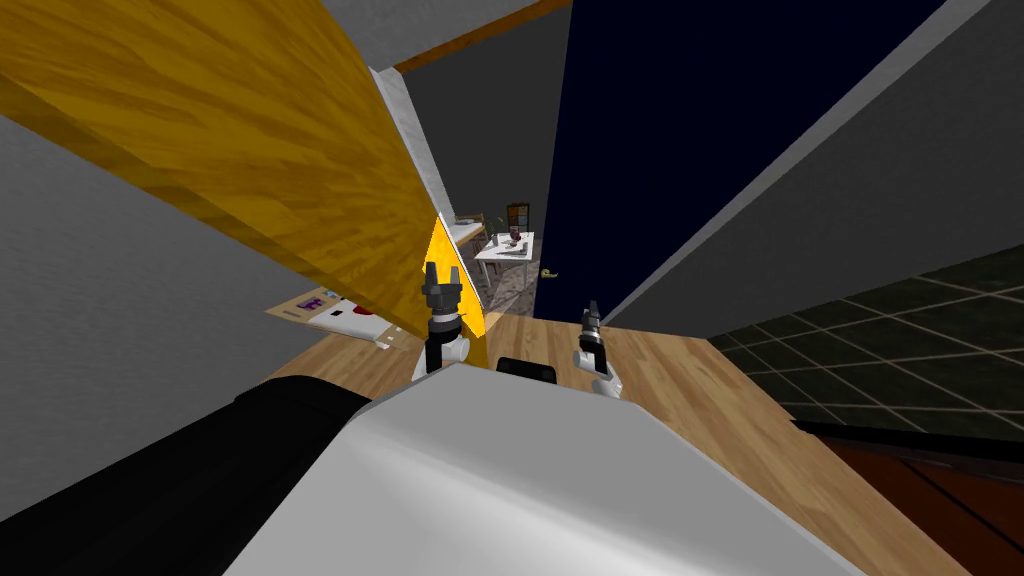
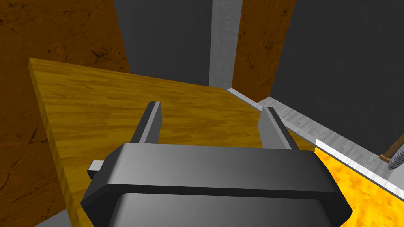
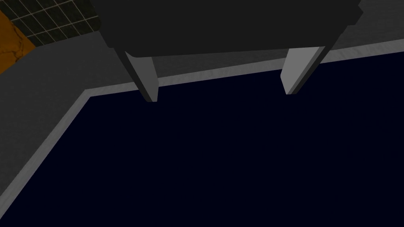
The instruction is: Pull the door open
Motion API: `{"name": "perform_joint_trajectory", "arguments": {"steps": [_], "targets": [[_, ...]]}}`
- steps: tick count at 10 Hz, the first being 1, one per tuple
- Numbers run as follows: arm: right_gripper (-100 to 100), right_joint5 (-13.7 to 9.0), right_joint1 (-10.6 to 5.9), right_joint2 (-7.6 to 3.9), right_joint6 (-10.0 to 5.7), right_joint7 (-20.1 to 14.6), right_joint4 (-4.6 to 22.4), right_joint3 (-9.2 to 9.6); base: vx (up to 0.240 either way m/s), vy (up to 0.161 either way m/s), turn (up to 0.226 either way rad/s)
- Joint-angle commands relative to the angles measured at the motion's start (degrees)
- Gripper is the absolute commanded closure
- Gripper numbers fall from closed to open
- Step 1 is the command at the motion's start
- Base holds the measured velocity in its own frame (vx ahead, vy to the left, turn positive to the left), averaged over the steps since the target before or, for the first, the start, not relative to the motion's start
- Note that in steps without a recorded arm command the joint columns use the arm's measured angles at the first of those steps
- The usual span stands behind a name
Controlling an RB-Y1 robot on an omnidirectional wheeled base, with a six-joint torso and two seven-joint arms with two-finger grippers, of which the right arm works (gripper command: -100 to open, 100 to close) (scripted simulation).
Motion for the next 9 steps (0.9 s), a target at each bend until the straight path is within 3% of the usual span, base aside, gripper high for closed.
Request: {"name": "perform_joint_trajectory", "arguments": {"steps": [1, 9], "targets": [[-100, -0.52, -0.97, 0.35, -0.59, 0.27, 2.43, -0.15, 0.095, -0.018, 0.074], [-100, -2.90, -5.31, 2.01, -3.24, 1.17, 13.61, -0.87, 0.098, -0.016, 0.079]]}}
